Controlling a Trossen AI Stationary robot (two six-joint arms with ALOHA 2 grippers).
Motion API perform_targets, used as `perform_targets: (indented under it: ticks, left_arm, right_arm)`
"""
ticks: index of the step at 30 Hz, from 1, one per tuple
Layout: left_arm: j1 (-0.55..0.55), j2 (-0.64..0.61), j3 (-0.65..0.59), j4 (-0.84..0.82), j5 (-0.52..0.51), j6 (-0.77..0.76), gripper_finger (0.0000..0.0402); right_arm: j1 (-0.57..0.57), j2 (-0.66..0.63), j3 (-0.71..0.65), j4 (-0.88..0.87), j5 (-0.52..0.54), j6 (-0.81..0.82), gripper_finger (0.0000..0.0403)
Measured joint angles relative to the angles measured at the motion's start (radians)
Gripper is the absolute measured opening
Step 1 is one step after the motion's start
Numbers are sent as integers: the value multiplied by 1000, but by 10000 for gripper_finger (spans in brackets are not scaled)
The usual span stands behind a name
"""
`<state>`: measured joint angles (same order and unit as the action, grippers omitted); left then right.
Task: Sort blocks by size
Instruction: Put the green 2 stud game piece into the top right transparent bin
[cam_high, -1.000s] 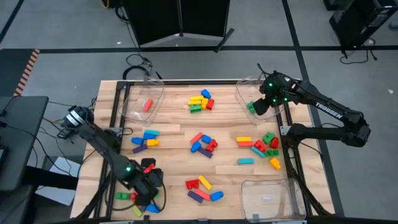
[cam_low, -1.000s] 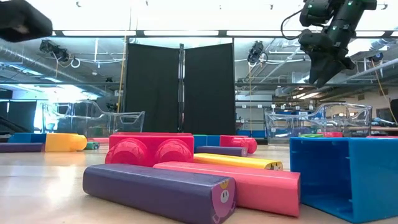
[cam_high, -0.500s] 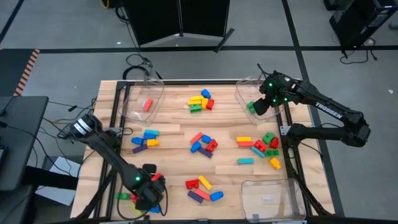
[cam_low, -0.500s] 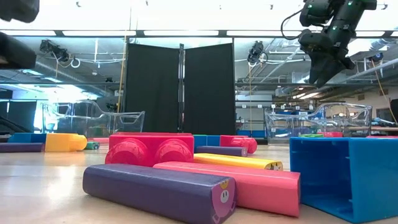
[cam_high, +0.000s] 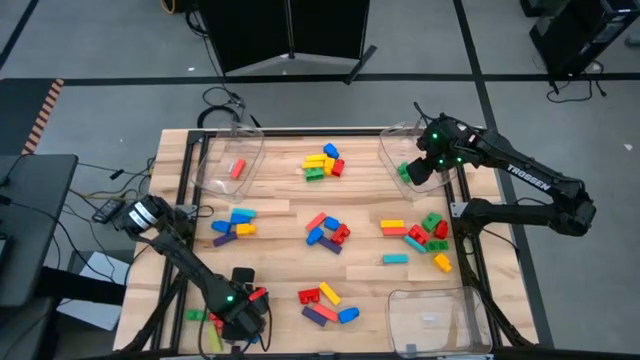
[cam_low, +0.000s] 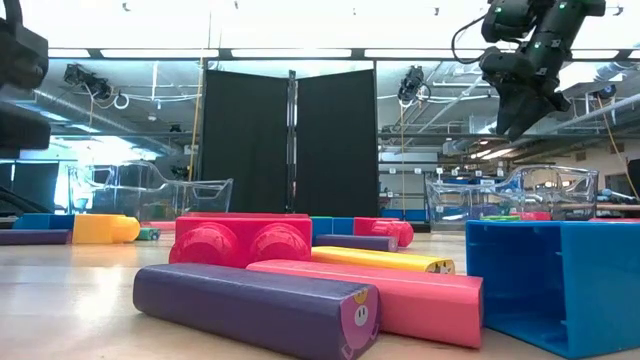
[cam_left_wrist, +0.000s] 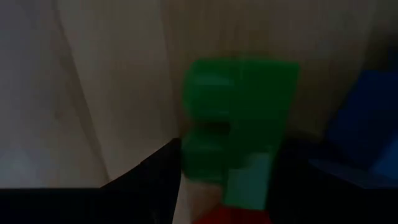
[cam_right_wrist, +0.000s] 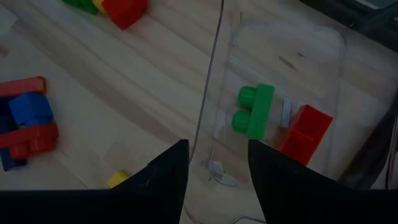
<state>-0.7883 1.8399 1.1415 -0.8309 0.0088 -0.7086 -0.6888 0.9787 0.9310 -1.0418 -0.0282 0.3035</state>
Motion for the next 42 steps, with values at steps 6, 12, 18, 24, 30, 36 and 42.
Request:
perform_targets:
  ticks: [6, 12, 18, 24, 30, 36, 42]
  left_arm:
    - [0, 0, 0, 3, -28, -5, 197]
    - [0, 0, 0, 1, -31, -3, 176]
    - [1, -2, 0, -2, -32, -5, 166]
    - [21, -25, -1, -9, -43, -34, 166]
    - [82, -122, -1, -48, -150, -78, 166]
    - [209, -270, -1, -78, -332, -81, 166]
    - [414, -376, 39, -43, -483, 12, 165]
  right_arm:
    - [0, 0, 0, 3, 0, 0, 175]
    - [0, 0, 0, 9, 0, 0, 175]
    - [0, 0, 0, 9, 0, -9, 176]
    - [0, 0, 0, 9, 0, -12, 176]
    - [0, 0, 0, 9, -26, -23, 176]
    - [2, 0, 0, 30, -57, -38, 176]
    - [2, -24, 0, 71, -138, -43, 175]
